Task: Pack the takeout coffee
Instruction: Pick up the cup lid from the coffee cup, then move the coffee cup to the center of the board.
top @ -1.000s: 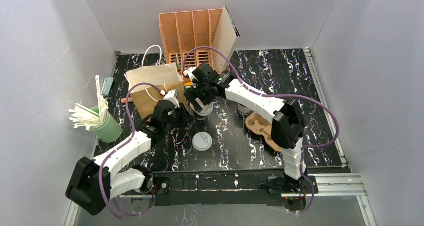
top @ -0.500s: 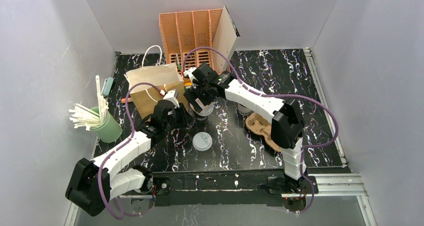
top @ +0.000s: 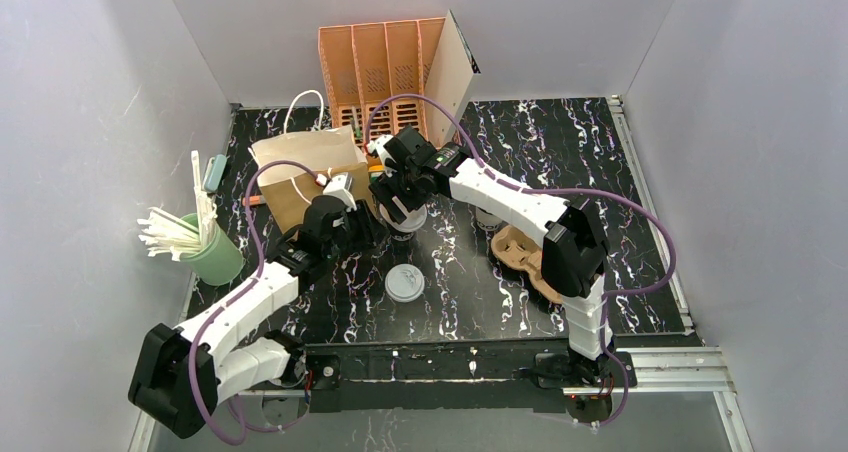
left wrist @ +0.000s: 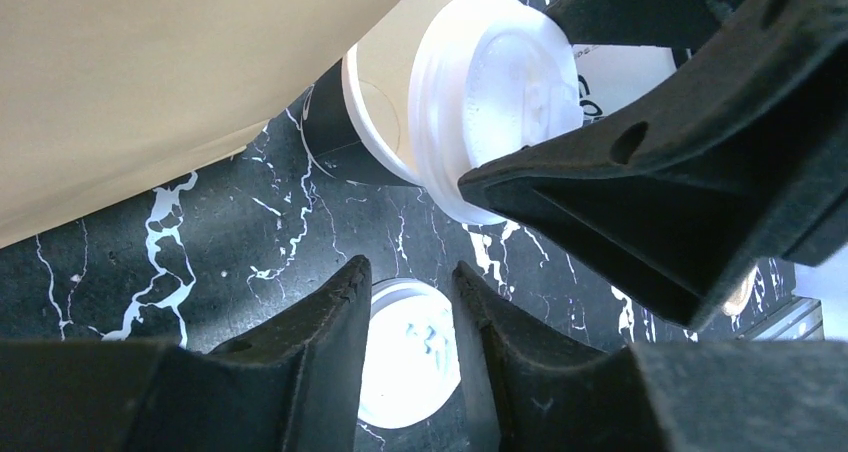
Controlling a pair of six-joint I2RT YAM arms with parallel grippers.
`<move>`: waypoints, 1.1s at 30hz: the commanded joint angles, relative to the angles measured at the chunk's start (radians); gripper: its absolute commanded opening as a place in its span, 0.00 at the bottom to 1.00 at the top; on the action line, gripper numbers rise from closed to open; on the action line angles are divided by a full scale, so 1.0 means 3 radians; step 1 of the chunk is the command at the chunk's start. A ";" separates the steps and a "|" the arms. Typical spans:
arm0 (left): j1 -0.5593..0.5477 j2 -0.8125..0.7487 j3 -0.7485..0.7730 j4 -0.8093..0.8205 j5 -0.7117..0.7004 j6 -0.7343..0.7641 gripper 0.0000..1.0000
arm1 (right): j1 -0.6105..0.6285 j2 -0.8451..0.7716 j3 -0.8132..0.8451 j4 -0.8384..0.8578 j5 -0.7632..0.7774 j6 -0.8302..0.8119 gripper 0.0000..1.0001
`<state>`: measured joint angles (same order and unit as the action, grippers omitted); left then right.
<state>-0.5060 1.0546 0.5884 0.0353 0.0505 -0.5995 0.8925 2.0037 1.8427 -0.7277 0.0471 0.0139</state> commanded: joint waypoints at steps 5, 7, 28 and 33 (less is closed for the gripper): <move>0.0015 -0.0161 0.0116 -0.0057 -0.0123 -0.0106 0.48 | -0.0046 -0.0394 -0.0130 0.0166 -0.0038 0.0064 0.78; 0.0015 -0.0157 0.0098 -0.0017 -0.0253 -0.0200 0.53 | -0.0075 -0.0567 -0.0240 0.0212 0.0022 0.0093 0.78; -0.0616 0.0653 0.0758 -0.0681 -0.2085 -0.1559 0.42 | -0.0382 -0.2082 -0.1566 0.0830 0.0495 0.0322 0.74; -0.0665 0.0795 0.0852 -0.0883 -0.2302 -0.1644 0.36 | -0.0382 -0.2138 -0.1621 0.0863 0.0483 0.0317 0.73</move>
<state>-0.6949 1.2690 0.8070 -0.1284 -0.4786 -1.0348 0.7807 1.3930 1.3720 -0.5205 0.1810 0.1020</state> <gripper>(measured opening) 0.360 0.831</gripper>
